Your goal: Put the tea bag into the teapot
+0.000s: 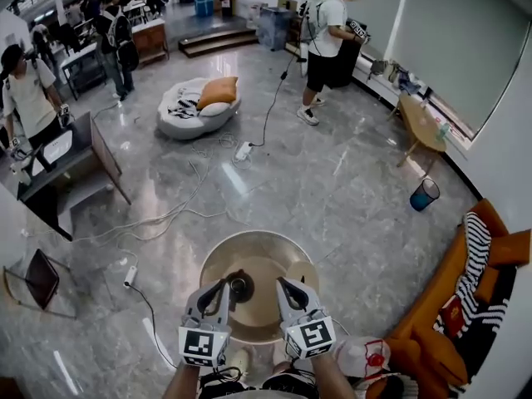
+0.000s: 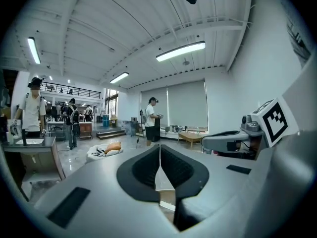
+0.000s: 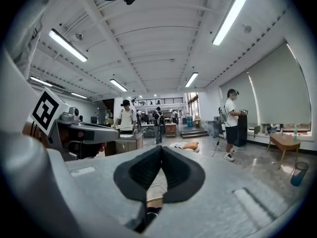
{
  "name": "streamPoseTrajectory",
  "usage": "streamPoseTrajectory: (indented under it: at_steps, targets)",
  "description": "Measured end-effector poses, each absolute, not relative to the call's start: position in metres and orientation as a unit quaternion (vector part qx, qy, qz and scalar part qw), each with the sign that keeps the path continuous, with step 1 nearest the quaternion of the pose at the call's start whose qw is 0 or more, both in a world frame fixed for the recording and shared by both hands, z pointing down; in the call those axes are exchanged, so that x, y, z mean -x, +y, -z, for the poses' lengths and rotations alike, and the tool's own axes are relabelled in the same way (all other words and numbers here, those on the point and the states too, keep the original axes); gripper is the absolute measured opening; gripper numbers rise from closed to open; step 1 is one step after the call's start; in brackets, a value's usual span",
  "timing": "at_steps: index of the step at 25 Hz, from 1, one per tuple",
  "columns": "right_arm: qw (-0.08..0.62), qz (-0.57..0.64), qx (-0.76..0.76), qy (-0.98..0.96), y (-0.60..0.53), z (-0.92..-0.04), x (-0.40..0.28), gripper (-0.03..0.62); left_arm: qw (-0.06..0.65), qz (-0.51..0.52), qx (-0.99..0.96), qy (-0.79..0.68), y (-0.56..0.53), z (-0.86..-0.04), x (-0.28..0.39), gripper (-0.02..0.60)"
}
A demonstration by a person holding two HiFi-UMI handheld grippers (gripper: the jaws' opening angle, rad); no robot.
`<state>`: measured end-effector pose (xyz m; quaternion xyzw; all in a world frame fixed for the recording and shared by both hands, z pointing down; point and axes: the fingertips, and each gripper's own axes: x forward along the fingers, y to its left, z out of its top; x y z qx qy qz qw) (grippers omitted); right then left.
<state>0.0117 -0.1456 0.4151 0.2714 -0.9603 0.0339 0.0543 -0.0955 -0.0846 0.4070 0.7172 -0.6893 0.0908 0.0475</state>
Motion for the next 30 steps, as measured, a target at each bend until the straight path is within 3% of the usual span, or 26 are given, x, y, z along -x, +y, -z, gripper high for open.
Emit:
streamPoseTrajectory:
  at_steps: [13,30]
  targets:
    - [0.028,-0.021,-0.336,-0.941,-0.081,-0.383,-0.074,-0.002,0.024,-0.085,-0.742,-0.665,-0.02,-0.38,0.059,0.023]
    - [0.032,-0.012,-0.336,-0.941,-0.053,-0.382,-0.077,-0.002,0.023,-0.086,-0.747,-0.659,-0.001,-0.384,0.054,0.023]
